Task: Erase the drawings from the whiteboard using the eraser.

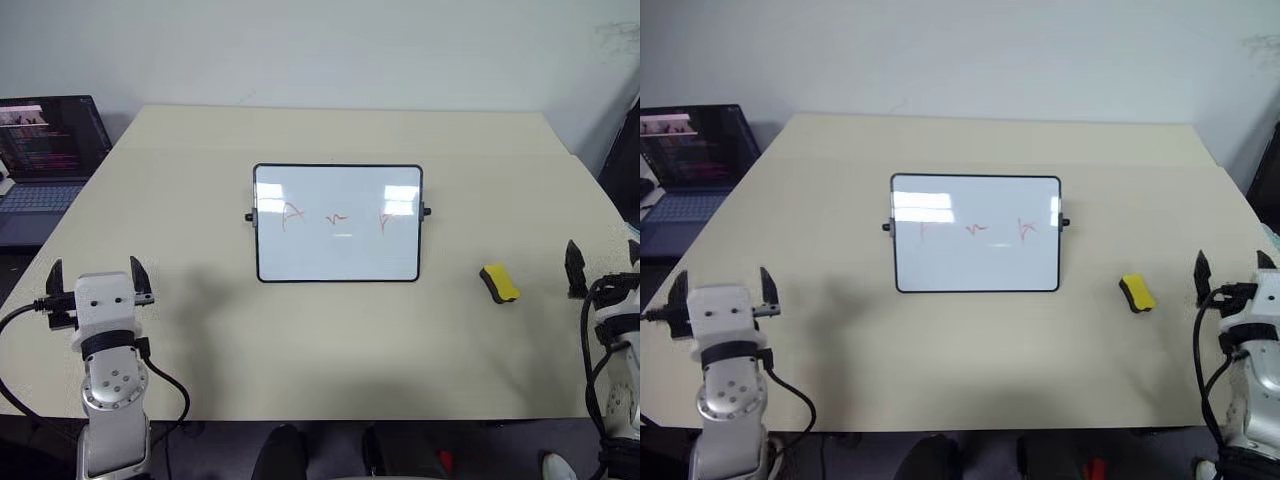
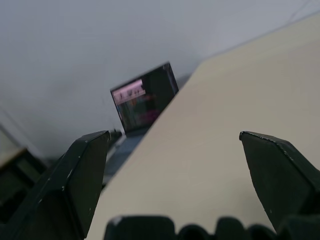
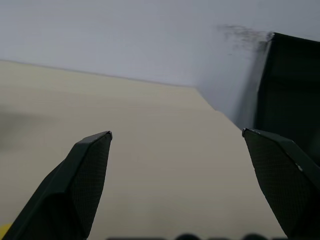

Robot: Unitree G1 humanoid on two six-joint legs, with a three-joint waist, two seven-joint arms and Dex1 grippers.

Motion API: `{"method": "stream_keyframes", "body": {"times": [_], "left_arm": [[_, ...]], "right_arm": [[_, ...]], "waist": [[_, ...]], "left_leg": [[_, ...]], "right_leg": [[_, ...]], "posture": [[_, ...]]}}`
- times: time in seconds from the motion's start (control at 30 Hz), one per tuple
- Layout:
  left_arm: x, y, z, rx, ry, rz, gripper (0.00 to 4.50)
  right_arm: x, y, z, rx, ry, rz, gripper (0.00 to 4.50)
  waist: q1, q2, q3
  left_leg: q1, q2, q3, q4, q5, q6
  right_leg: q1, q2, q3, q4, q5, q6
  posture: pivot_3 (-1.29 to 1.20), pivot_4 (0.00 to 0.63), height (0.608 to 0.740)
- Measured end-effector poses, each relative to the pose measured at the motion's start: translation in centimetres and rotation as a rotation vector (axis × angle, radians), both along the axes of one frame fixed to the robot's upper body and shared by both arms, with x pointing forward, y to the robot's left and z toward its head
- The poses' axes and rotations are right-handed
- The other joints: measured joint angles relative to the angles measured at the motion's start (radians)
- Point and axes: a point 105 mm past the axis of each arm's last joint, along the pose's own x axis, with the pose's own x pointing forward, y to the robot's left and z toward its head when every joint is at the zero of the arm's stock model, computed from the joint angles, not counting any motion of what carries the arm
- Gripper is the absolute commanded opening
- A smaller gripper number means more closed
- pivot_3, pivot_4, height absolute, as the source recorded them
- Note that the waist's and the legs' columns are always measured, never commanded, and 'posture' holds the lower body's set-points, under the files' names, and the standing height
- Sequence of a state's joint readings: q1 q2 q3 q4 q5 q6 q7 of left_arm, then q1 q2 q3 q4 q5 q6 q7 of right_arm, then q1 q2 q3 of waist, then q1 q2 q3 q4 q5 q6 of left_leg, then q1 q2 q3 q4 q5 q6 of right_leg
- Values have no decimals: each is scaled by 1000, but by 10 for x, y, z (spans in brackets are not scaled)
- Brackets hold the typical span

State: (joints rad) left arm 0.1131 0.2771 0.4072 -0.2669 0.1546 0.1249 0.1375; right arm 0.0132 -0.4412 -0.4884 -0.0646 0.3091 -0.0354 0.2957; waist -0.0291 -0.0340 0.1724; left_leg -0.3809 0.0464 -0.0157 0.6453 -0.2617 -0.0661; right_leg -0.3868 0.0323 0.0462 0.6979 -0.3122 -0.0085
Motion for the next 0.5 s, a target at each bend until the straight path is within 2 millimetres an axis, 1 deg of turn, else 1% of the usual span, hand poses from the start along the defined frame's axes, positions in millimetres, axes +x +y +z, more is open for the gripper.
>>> {"method": "stream_keyframes", "body": {"times": [0.2,0.27,0.37,0.43,0.5], "left_arm": [[4,-2,-23,-112,33,12,4500],[6,-4,-24,-143,26,6,4500],[13,-17,-8,-157,-14,-104,4500],[19,-28,2,-174,-23,-225,4500],[24,-39,18,-168,-39,-352,4500]], "right_arm": [[3,7,-9,51,45,13,4486],[6,11,-11,60,61,29,4486],[10,27,-3,54,61,102,4486],[13,37,5,106,56,152,4486],[15,51,11,139,62,216,4486]], "waist": [[0,0,0],[0,0,0],[-1,0,0],[-1,0,0],[-1,0,0]], "left_leg": [[0,0,0,0,0,0],[0,0,0,0,0,0],[0,0,0,0,0,0],[0,0,0,0,0,0],[0,0,0,0,0,0]], "right_leg": [[1,0,0,0,0,0],[1,0,0,0,0,0],[1,0,0,0,0,0],[1,0,0,1,0,0],[1,1,-1,0,0,0]], "posture": [[0,150,740],[0,150,740],[0,150,740],[0,150,740],[0,150,740]]}}
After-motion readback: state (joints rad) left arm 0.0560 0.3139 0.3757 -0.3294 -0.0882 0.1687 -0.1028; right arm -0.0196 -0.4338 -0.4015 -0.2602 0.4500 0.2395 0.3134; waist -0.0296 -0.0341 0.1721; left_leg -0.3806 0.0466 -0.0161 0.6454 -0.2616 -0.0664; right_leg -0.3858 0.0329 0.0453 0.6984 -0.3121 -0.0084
